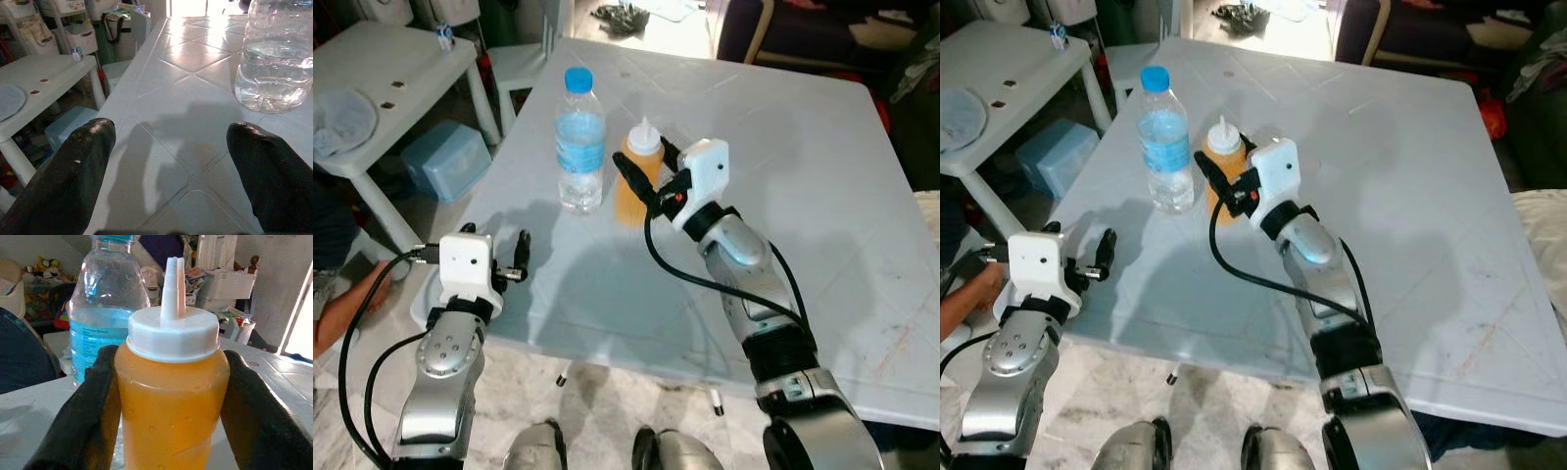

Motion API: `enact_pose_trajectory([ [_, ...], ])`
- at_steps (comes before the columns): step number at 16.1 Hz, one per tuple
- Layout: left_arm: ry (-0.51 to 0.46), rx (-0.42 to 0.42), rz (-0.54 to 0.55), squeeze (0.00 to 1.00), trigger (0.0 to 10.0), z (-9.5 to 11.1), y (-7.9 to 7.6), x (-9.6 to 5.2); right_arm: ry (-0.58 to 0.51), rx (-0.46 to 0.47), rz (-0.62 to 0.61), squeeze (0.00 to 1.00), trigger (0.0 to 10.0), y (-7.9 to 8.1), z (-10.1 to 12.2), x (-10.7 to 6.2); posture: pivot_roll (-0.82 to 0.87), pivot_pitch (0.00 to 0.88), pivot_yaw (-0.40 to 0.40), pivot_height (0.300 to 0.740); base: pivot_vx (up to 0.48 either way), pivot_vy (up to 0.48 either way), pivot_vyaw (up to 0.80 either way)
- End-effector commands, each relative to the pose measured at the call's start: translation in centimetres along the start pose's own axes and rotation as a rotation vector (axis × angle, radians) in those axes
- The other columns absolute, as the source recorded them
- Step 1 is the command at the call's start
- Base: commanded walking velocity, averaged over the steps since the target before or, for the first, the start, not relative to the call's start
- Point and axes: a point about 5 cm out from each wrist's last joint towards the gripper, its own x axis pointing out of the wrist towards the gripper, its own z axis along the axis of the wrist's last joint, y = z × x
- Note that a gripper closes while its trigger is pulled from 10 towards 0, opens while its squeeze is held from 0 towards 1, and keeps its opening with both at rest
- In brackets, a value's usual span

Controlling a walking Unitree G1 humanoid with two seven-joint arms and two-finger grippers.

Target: Restocking fridge

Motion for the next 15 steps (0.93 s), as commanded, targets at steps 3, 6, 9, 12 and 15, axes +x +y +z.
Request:
enact_pose_trajectory([
  [3, 0.015, -0.011, 0.018, 0.00, 10.0, -0.2, 0.1, 0.0, 0.051, 0.079, -0.010, 0.00, 1.5, 0.1, -0.6, -2.9, 0.11, 0.118, -0.067, 0.740, 0.000, 0.000, 0.00],
  [6, 0.039, -0.022, 0.012, 0.00, 10.0, -0.8, -0.3, 0.0, 0.073, 0.100, -0.002, 0.00, 3.6, 0.7, -0.3, -4.0, 0.08, 0.100, -0.047, 0.740, 0.000, 0.000, 0.00],
  [9, 0.060, -0.029, -0.009, 0.00, 10.0, -1.3, -1.0, 0.4, 0.098, 0.099, 0.024, 0.00, 10.0, 1.7, 0.4, -4.6, 0.07, 0.069, -0.032, 0.740, -0.081, 0.000, 0.00],
  [12, 0.057, -0.026, 0.008, 0.00, 10.0, -1.3, -0.7, 0.6, 0.076, 0.121, 0.028, 0.00, 10.0, 3.0, 0.8, -4.3, 0.08, 0.056, -0.046, 0.740, -0.348, 0.000, 0.00],
  [15, 0.055, -0.028, 0.038, 0.00, 10.0, -1.3, -0.3, 0.5, 0.079, 0.145, -0.040, 0.00, 10.0, 3.5, 0.4, -4.1, 0.09, 0.047, -0.058, 0.740, -0.363, 0.000, 0.00],
])
